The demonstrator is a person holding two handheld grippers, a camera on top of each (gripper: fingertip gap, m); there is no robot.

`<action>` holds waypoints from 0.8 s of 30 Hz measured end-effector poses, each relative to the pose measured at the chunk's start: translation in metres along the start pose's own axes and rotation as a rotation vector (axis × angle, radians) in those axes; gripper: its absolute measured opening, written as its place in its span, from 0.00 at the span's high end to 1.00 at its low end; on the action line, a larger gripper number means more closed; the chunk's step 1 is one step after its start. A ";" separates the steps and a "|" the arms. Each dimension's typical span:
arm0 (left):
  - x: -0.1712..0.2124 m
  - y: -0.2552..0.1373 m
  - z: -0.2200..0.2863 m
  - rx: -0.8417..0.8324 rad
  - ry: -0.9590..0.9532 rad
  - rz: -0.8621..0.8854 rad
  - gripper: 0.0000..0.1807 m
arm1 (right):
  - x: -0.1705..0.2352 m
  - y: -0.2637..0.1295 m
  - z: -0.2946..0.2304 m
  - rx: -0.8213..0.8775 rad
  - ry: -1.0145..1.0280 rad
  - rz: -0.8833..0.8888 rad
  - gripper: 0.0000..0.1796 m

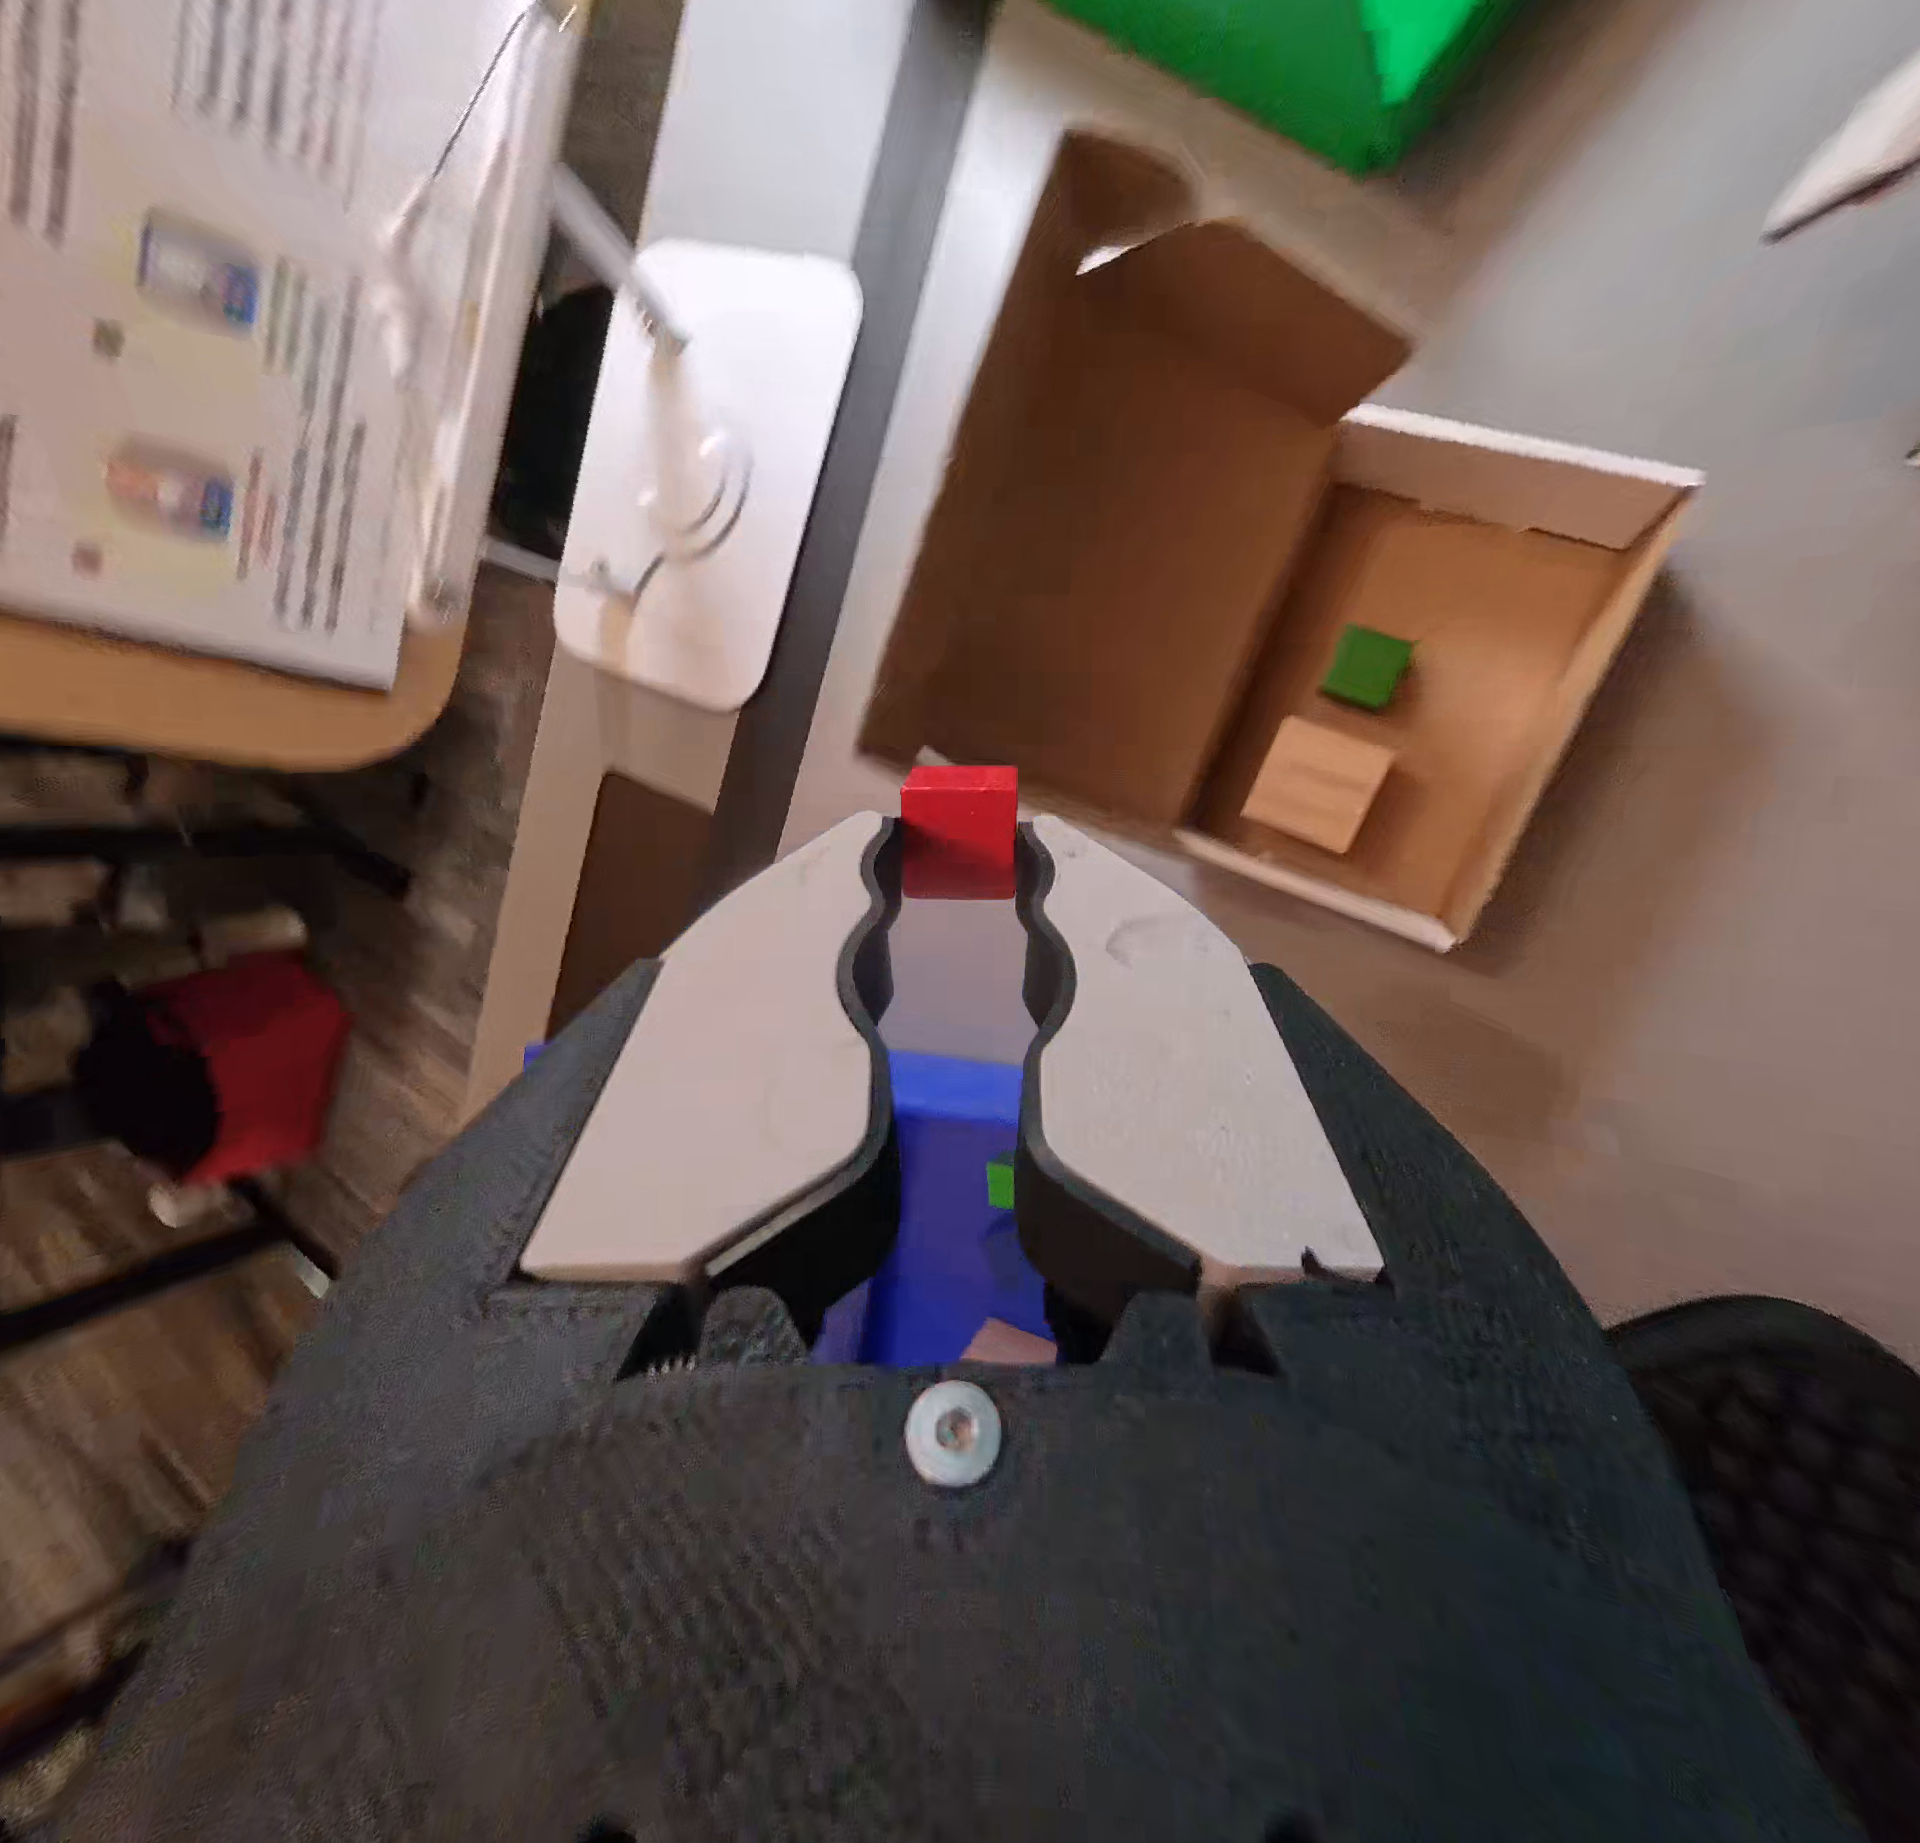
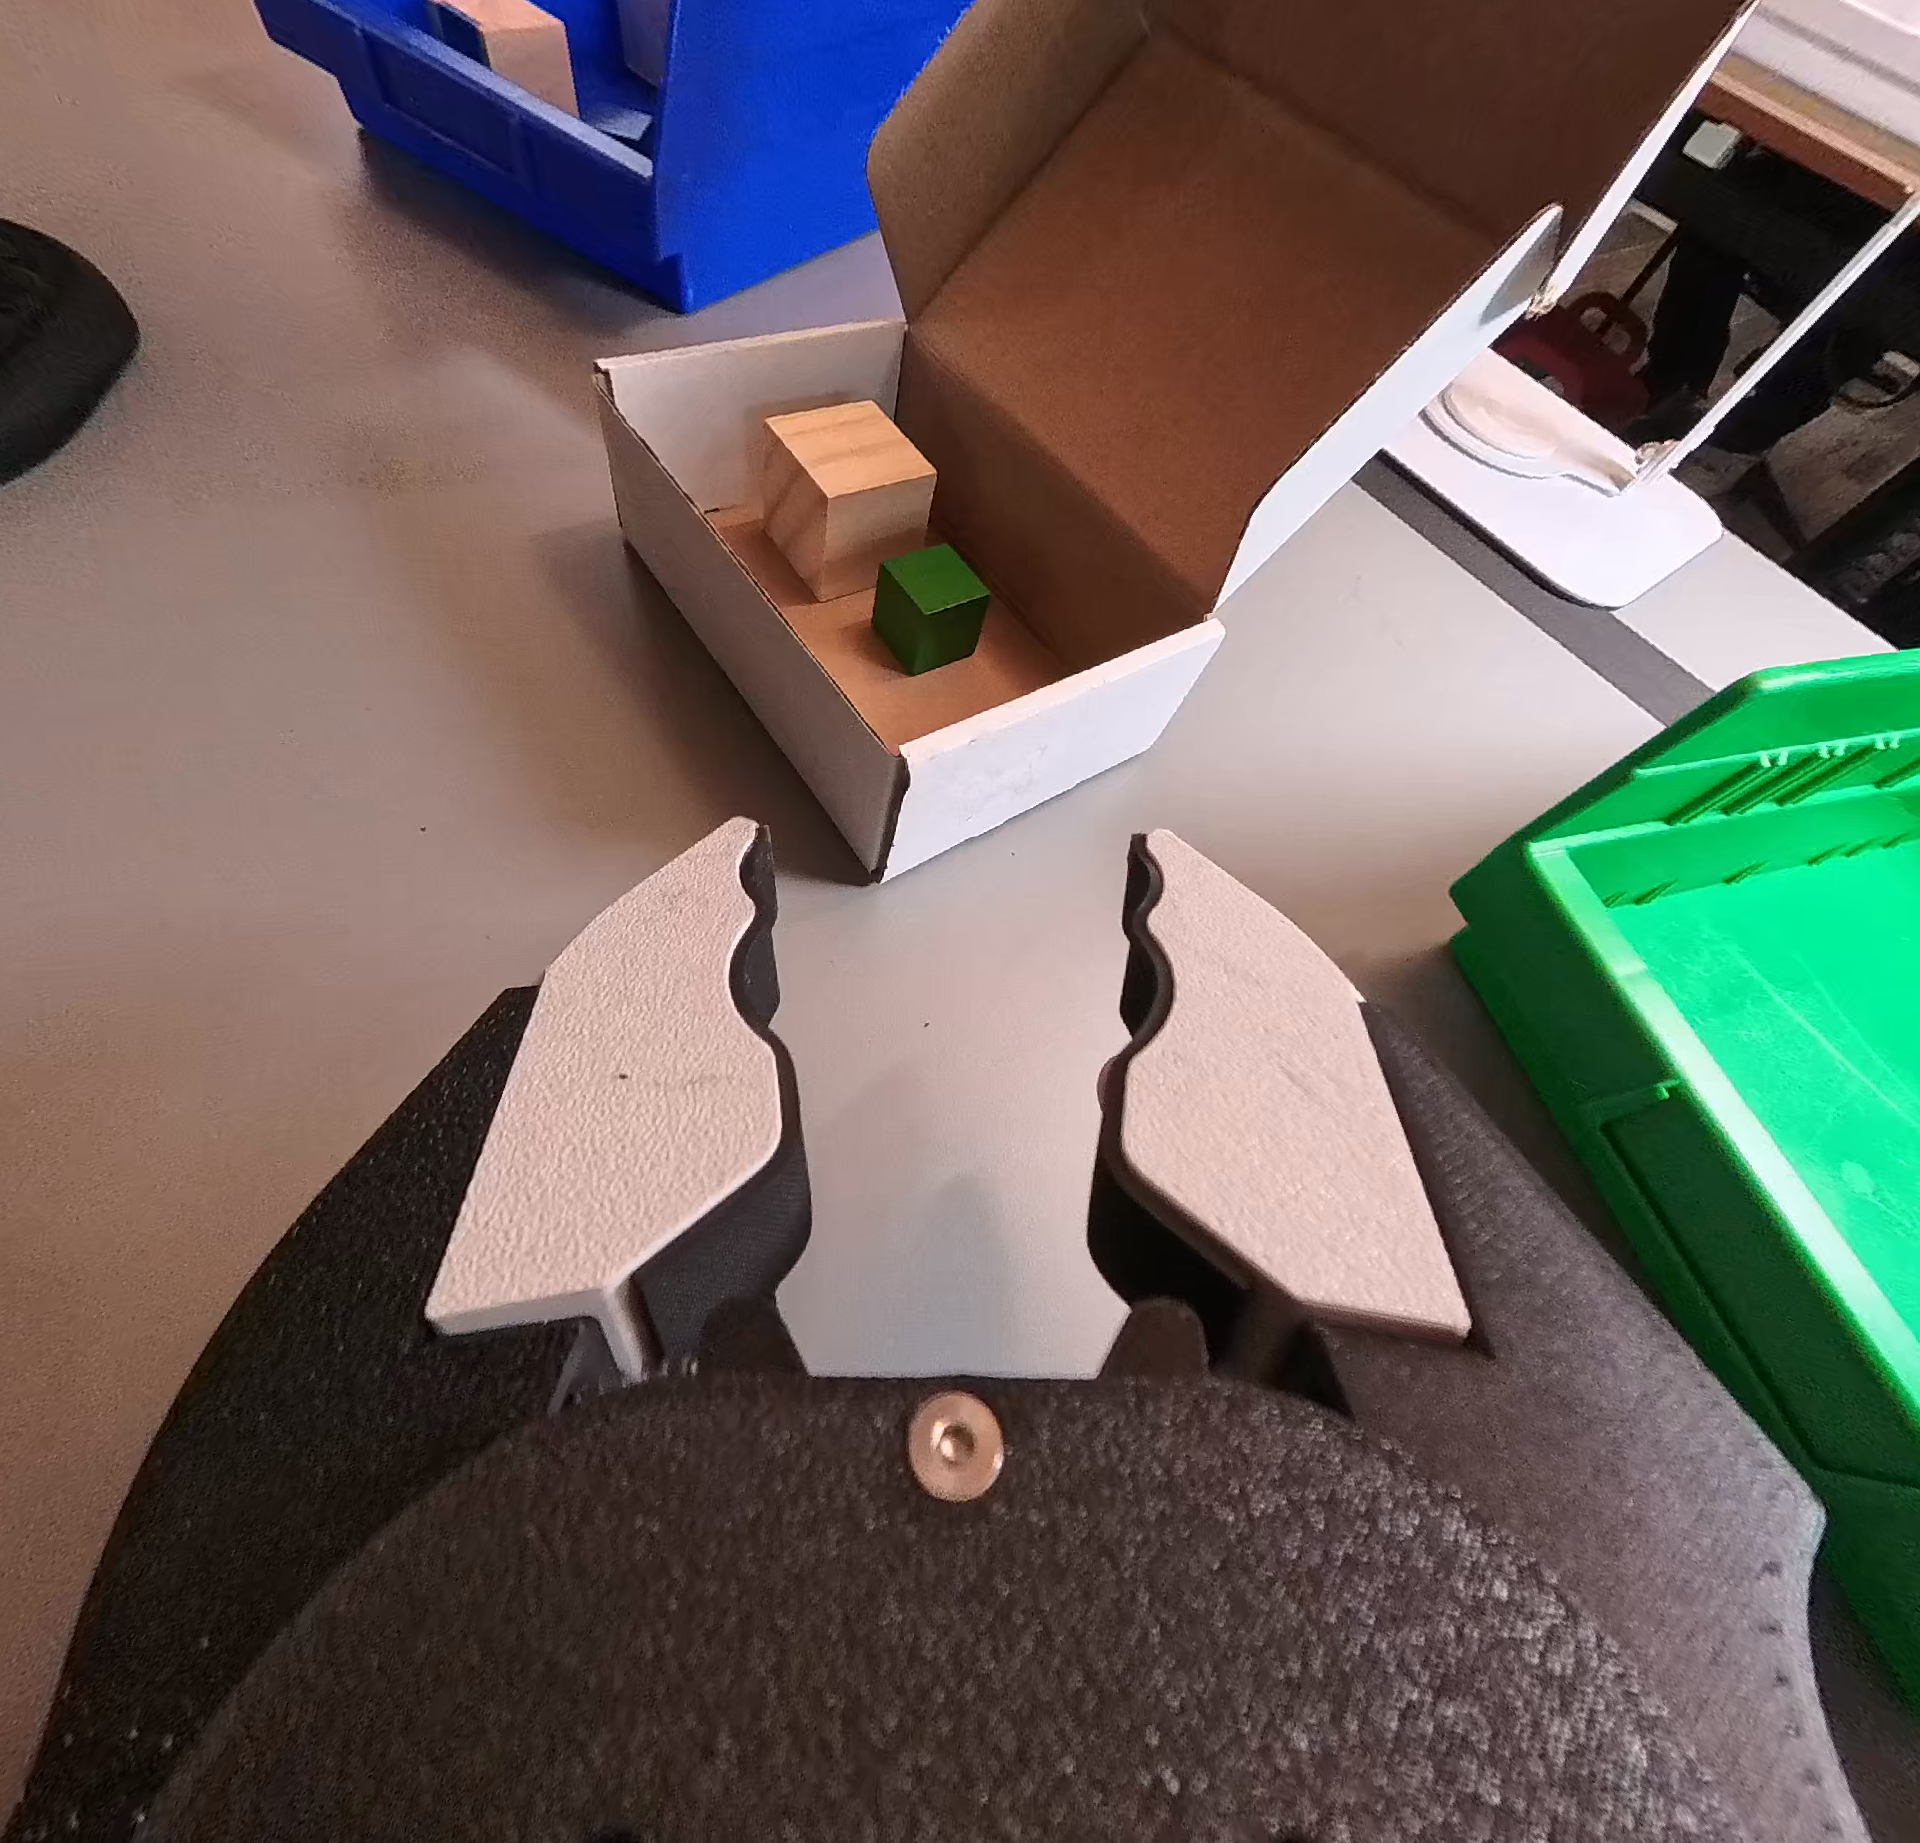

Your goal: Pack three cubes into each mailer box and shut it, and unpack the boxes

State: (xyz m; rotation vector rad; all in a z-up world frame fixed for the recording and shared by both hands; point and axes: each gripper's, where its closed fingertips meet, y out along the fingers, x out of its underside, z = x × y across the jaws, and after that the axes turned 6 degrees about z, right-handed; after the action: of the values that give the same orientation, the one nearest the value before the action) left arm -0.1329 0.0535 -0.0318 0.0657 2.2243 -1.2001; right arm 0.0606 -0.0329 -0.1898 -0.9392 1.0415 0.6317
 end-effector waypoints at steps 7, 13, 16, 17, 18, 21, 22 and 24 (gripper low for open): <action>-0.032 0.068 0.092 0.219 0.210 0.011 0.89 | -0.003 -0.003 0.003 0.010 -0.002 0.011 0.64; -0.012 0.125 0.149 0.390 0.299 -0.029 0.88 | -0.002 -0.003 0.002 0.005 -0.010 0.005 0.64; -0.002 0.144 0.161 0.438 0.294 -0.051 0.89 | -0.001 -0.002 0.002 0.004 -0.008 0.001 0.64; 0.001 0.150 0.163 0.449 0.291 -0.057 0.89 | 0.000 -0.002 0.002 0.003 -0.007 0.000 0.64; 0.004 0.155 0.164 0.458 0.290 -0.062 0.89 | 0.000 -0.002 0.002 0.003 -0.006 -0.001 0.64; 0.011 0.167 0.166 0.476 0.283 -0.078 0.88 | 0.001 -0.002 0.002 0.002 -0.007 -0.005 0.64; 0.012 0.171 0.166 0.479 0.279 -0.083 0.88 | 0.001 -0.001 0.002 0.001 -0.006 -0.006 0.64; 0.013 0.176 0.165 0.473 0.269 -0.083 0.89 | 0.001 -0.001 0.002 0.000 -0.006 -0.007 0.64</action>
State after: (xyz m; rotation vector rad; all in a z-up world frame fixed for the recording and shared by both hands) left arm -0.0083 0.0260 -0.2374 0.3436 2.1274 -1.8358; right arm 0.0631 -0.0318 -0.1903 -0.9402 1.0328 0.6277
